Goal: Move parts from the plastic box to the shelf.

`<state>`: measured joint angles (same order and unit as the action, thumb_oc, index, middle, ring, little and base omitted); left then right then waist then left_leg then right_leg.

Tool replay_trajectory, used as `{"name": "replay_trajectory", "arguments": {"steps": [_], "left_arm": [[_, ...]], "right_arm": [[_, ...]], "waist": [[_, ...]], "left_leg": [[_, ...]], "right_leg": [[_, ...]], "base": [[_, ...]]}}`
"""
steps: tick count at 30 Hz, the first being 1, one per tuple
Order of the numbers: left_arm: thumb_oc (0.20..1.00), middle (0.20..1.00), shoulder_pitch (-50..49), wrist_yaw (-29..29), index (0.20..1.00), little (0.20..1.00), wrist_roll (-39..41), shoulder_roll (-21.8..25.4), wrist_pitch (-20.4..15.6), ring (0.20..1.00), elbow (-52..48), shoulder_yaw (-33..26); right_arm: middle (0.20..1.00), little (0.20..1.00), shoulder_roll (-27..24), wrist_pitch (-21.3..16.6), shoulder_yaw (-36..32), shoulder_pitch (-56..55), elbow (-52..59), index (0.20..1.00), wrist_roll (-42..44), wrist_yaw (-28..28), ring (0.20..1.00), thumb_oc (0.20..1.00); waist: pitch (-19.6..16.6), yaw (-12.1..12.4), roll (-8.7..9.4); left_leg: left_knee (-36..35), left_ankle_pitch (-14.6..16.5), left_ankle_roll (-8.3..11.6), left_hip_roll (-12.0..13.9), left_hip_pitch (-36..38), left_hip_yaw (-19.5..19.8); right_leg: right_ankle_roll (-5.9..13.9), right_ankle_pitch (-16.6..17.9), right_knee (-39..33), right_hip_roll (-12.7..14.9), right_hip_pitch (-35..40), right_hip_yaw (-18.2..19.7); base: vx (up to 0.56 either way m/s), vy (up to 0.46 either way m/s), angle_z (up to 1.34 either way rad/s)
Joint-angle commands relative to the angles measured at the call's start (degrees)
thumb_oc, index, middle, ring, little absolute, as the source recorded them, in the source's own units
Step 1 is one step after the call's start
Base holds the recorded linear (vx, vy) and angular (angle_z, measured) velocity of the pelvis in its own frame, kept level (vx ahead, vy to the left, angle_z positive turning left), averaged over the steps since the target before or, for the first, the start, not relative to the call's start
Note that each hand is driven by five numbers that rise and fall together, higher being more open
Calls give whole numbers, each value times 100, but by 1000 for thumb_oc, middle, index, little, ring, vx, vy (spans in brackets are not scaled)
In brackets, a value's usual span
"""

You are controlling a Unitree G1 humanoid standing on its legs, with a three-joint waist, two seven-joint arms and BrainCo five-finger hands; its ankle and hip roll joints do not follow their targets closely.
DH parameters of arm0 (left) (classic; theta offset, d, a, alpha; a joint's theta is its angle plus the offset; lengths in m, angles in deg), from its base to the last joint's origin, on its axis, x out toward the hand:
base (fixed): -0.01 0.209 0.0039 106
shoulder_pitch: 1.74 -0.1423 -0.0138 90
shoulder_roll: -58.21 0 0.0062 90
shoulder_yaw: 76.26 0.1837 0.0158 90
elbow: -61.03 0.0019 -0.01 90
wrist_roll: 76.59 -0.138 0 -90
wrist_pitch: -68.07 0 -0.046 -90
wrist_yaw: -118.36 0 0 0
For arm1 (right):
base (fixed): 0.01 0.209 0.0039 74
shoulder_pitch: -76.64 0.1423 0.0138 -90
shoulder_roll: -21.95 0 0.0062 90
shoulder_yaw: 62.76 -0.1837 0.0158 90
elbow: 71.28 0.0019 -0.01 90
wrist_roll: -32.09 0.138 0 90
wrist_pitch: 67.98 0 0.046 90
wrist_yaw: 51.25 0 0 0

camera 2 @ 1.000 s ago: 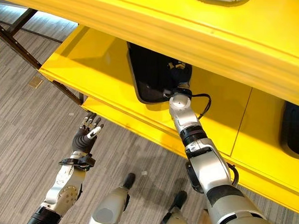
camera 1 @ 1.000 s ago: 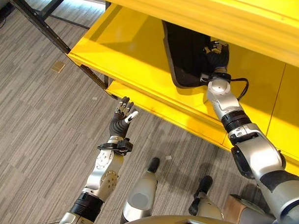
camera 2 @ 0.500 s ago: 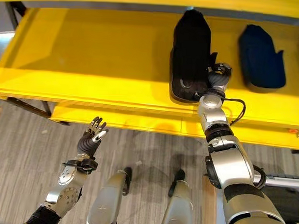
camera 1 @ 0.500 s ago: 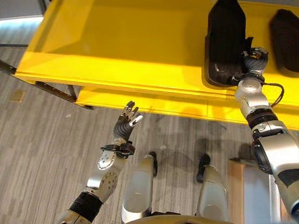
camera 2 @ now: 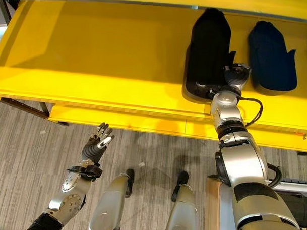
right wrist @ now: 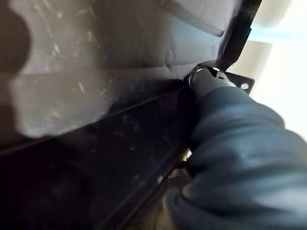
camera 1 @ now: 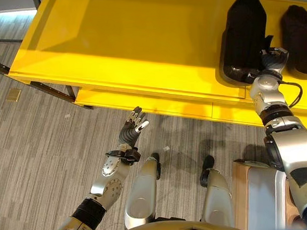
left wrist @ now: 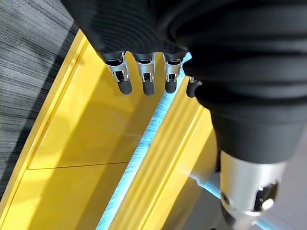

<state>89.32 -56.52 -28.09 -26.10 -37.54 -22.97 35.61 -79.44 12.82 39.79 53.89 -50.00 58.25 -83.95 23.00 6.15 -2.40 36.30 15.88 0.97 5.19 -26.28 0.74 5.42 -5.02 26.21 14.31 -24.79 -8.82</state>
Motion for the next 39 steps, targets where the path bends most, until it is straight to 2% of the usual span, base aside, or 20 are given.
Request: {"name": "replay_trajectory", "arguments": {"steps": [1,16,32,39], "left_arm": [[1000,1000,-11,-157,1000,1000,42,373,-201,1000,-540,58],[1000,1000,83,-100,1000,1000,23,501,-293,1000,-594,43],[1000,1000,102,-61,1000,1000,9,552,-322,1000,-663,103],[1000,1000,153,-5,1000,1000,8,568,-341,1000,-659,158]], "right_arm": [[200,200,-122,-384,225,918,30,200,-42,-35,200,200],[200,200,15,-309,559,1487,-311,200,-75,3,200,200],[200,200,70,-110,443,1429,-1019,200,22,95,200,200],[200,200,166,-167,261,1429,-1076,200,259,31,200,200]], "waist": [[-63,146,191],[22,324,203],[134,463,136],[159,499,112]], "left_leg": [[-106,-378,364,171,2,561],[111,-288,267,5,-240,619],[197,-266,207,-58,-368,695],[252,-266,184,-91,-473,724]], "right_leg": [[289,25,260,348,393,181],[293,61,230,439,446,64],[271,31,298,436,396,20],[261,24,337,440,332,2]], "base": [[20,9,6],[12,9,7],[0,0,0],[3,3,3]]}}
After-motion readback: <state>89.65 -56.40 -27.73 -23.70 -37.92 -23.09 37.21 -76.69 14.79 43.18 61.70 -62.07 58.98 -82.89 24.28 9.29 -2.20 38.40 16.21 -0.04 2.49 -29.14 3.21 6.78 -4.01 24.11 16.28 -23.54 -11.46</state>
